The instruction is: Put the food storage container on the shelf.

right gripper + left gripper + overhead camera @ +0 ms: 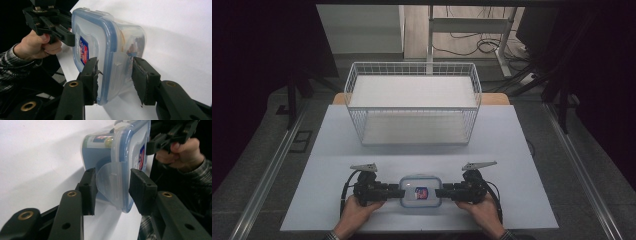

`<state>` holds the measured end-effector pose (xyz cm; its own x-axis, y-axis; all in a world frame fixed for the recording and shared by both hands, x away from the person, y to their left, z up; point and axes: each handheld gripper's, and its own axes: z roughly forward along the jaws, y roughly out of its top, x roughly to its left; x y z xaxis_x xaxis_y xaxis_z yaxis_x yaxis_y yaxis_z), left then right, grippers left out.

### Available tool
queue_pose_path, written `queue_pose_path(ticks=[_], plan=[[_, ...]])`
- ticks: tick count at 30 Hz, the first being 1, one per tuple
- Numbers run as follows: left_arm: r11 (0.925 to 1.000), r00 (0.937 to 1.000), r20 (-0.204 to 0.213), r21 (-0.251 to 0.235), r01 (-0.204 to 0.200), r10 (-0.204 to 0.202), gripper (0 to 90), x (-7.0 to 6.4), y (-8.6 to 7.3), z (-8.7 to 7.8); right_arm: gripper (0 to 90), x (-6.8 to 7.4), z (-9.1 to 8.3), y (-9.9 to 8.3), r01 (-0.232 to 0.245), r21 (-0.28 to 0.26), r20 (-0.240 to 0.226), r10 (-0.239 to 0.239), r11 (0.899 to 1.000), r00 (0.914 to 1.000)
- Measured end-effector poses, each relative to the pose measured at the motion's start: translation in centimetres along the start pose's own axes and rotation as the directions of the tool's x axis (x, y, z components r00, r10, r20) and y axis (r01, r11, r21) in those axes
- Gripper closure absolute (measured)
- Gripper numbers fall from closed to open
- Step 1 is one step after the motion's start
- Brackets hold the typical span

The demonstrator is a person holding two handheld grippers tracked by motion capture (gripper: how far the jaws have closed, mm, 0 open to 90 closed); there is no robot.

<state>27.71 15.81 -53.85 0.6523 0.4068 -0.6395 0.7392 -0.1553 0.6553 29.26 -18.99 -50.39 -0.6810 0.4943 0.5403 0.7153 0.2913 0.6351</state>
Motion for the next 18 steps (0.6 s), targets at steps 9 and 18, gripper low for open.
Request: queue_pose_path(ticks=[9, 18], plan=[[0.9988, 0.9995, -0.020, -0.042, -0.027, 0.026, 57.8, -0.5, 1.7, -1.2, 58.8, 0.1, -0.5, 1.0, -0.016, -0.069, -0.038, 0.013, 0.997, 0.9992], [0.9929, 0.9961, -0.062, -0.096, -0.070, 0.064, 57.7, -2.0, 3.9, -3.0, 58.6, 1.2, -1.3, 4.2, 0.050, -0.120, -0.041, -0.055, 0.992, 0.9977]])
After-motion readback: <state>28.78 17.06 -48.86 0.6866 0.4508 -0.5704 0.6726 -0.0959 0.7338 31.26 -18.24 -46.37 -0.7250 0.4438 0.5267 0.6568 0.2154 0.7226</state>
